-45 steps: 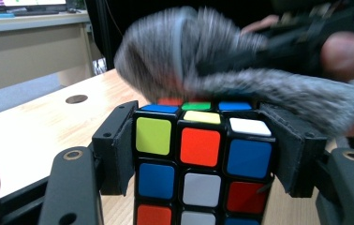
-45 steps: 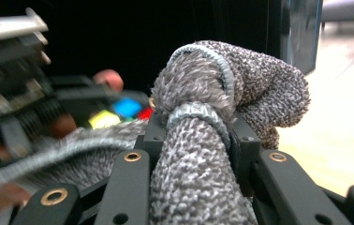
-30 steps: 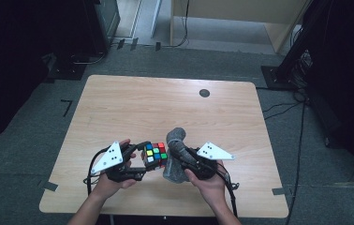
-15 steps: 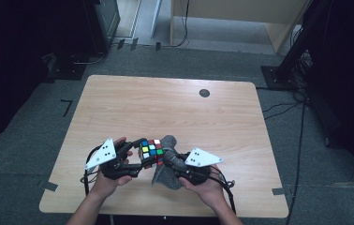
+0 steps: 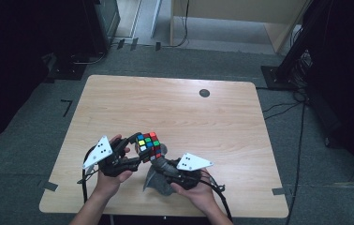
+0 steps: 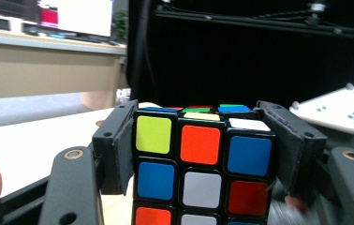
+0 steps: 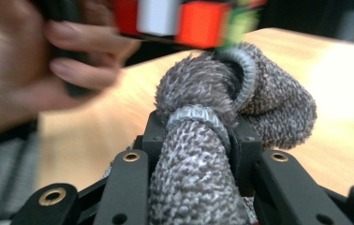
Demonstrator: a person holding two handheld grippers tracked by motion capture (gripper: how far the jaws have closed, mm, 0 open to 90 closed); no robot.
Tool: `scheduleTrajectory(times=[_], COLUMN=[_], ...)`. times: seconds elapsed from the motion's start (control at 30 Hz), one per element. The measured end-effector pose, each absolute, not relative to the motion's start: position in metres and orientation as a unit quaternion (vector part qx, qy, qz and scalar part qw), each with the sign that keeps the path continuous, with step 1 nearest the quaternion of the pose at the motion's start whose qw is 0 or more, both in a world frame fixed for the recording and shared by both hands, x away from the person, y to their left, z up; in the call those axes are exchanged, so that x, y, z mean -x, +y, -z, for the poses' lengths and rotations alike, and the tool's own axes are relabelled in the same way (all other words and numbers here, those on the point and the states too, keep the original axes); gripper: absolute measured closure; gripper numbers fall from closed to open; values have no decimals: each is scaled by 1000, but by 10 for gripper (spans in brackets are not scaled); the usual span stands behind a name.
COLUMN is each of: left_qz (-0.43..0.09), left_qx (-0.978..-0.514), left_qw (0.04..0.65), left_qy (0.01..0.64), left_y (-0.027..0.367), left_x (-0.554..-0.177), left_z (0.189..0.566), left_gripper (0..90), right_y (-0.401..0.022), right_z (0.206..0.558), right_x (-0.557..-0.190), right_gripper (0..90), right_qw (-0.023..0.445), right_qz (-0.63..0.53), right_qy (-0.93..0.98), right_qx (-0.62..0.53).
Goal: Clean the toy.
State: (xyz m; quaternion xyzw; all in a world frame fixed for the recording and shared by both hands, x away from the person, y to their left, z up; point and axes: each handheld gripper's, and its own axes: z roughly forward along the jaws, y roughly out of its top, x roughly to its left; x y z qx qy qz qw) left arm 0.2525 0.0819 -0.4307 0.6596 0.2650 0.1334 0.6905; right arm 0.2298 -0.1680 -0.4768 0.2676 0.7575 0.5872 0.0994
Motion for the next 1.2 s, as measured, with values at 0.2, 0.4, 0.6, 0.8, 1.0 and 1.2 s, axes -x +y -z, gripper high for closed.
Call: scheduleTrajectory(times=[0.2, 0.4, 0.6, 0.8, 1.0, 1.2], left_qz=[-133, -130, -131, -136, -144, -149], left_qx=[-656, -653, -662, -654, -652, -648], left_qw=[690, 689, 682, 683, 680, 677], left_qy=[276, 285, 283, 296, 304, 315], left_y=[77, 77, 71, 78, 80, 87], left_x=[-251, -253, -252, -255, -258, -263], left_z=[433, 433, 437, 437, 437, 438], left_gripper=[340, 340, 340, 341, 341, 341], right_y=[-147, -179, -155, -181, -200, -214], right_z=[476, 484, 484, 485, 489, 483], right_x=[-223, -238, -229, -242, -254, -259], right_gripper=[676, 675, 660, 623, 476, 210], right_qw=[112, 110, 80, 125, 167, 191], right_qz=[-587, -612, -601, -594, -535, -494], right_qy=[751, 685, 732, 693, 708, 709], right_qx=[-281, -380, -310, -389, -429, -467])
